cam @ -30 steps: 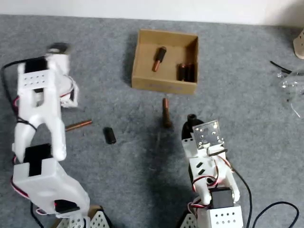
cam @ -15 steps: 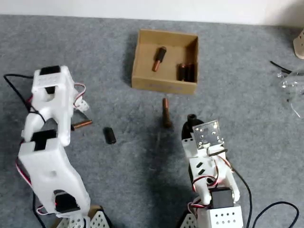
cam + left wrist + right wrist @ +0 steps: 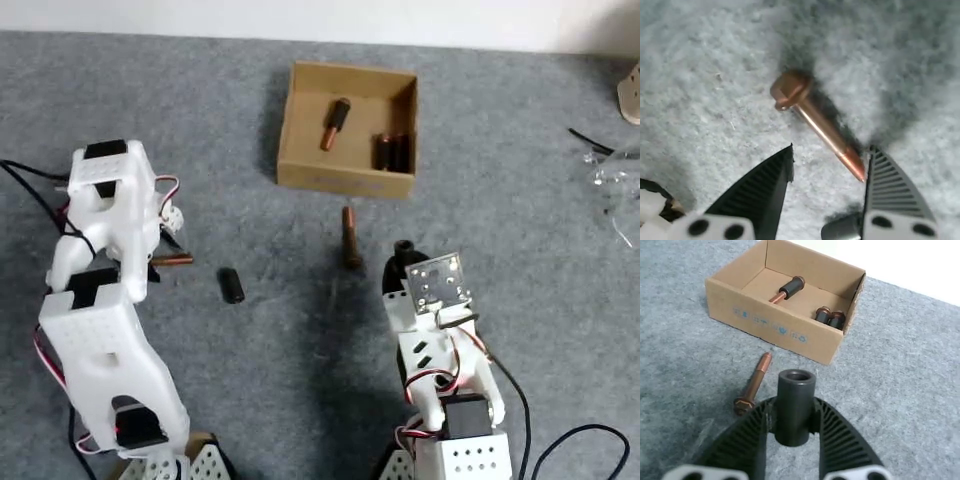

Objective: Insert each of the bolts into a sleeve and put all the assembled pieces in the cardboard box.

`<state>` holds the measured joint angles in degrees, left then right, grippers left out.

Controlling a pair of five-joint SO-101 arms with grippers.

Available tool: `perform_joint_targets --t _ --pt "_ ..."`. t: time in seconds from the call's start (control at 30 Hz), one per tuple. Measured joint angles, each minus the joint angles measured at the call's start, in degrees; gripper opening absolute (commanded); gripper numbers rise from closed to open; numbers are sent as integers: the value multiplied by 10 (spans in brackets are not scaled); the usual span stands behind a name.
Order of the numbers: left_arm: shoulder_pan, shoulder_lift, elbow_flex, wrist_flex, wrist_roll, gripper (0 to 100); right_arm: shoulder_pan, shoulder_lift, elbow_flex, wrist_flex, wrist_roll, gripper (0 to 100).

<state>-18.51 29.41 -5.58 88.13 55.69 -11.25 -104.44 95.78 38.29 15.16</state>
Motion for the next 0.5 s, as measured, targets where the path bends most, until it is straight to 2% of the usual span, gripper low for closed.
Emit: perform_joint_targets --t 0.43,0.5 --pt "-40 25 -5 -18 13 219 0 0 0 0 0 5" --pt "-40 37 -6 -24 13 173 0 0 0 0 0 5"
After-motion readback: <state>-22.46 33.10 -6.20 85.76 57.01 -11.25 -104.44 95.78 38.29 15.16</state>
